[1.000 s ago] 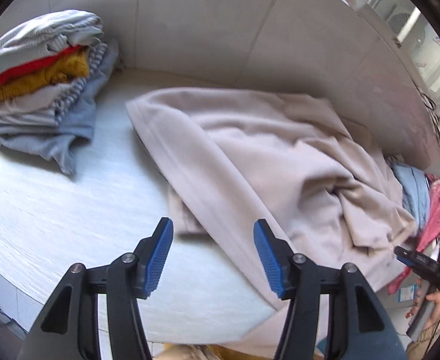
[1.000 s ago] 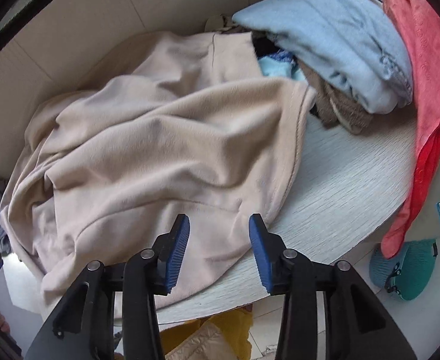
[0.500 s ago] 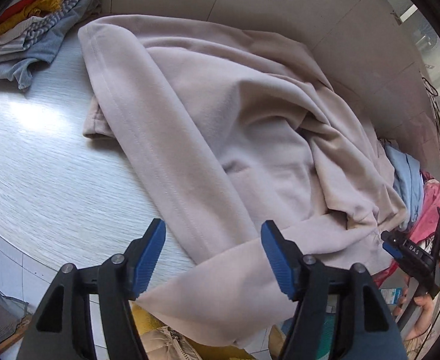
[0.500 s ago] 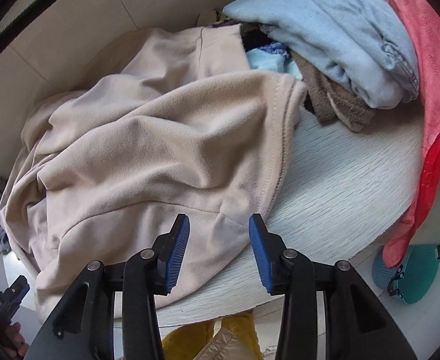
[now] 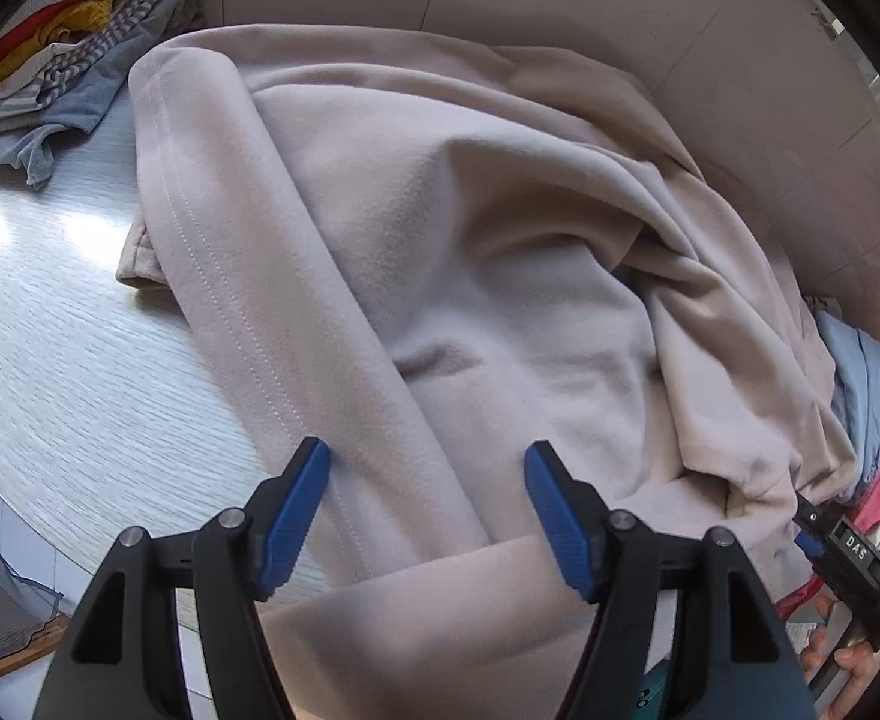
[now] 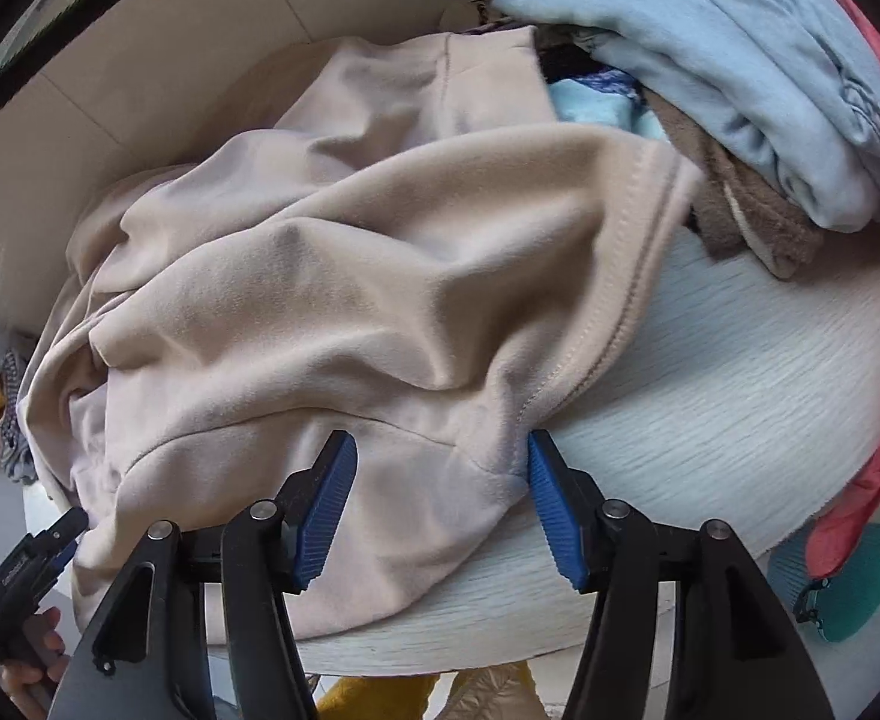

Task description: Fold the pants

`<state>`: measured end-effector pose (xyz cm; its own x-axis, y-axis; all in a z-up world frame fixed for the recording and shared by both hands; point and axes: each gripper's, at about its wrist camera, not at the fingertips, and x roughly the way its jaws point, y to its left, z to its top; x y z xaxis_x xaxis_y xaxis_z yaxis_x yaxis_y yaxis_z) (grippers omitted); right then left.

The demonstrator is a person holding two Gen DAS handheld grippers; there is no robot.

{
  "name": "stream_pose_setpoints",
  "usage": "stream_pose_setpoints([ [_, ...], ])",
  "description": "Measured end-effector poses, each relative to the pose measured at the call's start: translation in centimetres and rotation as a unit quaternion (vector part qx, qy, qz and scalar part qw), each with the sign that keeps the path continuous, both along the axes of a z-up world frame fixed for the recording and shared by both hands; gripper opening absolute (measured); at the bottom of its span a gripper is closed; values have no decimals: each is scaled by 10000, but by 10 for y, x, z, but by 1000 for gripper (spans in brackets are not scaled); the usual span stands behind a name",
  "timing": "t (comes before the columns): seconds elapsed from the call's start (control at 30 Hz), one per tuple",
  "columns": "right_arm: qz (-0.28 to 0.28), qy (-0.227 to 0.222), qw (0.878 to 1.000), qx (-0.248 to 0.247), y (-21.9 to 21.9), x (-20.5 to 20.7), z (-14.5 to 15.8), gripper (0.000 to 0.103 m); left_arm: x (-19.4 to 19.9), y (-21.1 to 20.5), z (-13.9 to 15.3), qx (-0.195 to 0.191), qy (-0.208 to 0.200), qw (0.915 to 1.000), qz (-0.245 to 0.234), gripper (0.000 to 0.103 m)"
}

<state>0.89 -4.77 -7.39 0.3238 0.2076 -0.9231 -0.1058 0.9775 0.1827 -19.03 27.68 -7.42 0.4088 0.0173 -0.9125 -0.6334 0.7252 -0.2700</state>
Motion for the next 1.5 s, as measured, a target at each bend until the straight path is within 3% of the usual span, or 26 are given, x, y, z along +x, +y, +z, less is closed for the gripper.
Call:
stream_pose_setpoints([
  [0.07,233,124,9994,214,11,2,-2,45,5,1,-1,21,87,9999,135,71],
  [0.1,306,230,9989,266,15,4,-4,21,7,2,-1,21,133,9997,183,71],
  [0.17,370,206,9985,350,18,4,-1,16,11,4,-1,50,200,9995,234,70],
  [0.23,469,-44,9978,477,15,3,16,13,13,6,-1,157,275,9991,295,55],
  [0.3,427,-320,9957,762,4,5,43,11,14,11,-1,291,386,9982,357,21],
  [0.37,326,-616,9910,1139,-11,5,76,11,10,23,-1,197,403,9980,442,8],
  [0.47,253,-1131,9831,1415,-30,-1,126,11,-10,41,8,201,244,9978,581,8],
  [0.63,231,-1694,9757,1367,-55,-20,180,10,-37,61,49,783,-78,9944,708,8],
  [0.83,198,-1858,9770,1027,-73,-35,195,10,-69,89,103,1788,-235,9782,1029,5],
  [0.93,197,-1609,9849,613,-84,-32,181,10,-72,103,106,1550,-284,9840,835,5],
  [1.03,441,-1232,9912,201,-85,-29,151,10,-68,91,94,966,-394,9934,477,9],
  [1.17,308,-691,9966,330,-87,-25,109,13,-53,49,65,115,-470,9988,-15,50],
  [1.23,253,-467,9979,375,-85,-26,91,19,-50,25,55,-173,-485,9983,-268,58],
  [1.3,194,-310,9990,243,-81,-28,76,41,-43,7,45,-295,-362,9979,-449,66],
  [1.43,138,-53,9997,188,-76,-32,49,43,-35,-25,28,-388,8,9968,-703,70],
  [1.5,103,39,9999,94,-74,-32,39,44,-35,-33,20,-384,145,9967,-702,78],
])
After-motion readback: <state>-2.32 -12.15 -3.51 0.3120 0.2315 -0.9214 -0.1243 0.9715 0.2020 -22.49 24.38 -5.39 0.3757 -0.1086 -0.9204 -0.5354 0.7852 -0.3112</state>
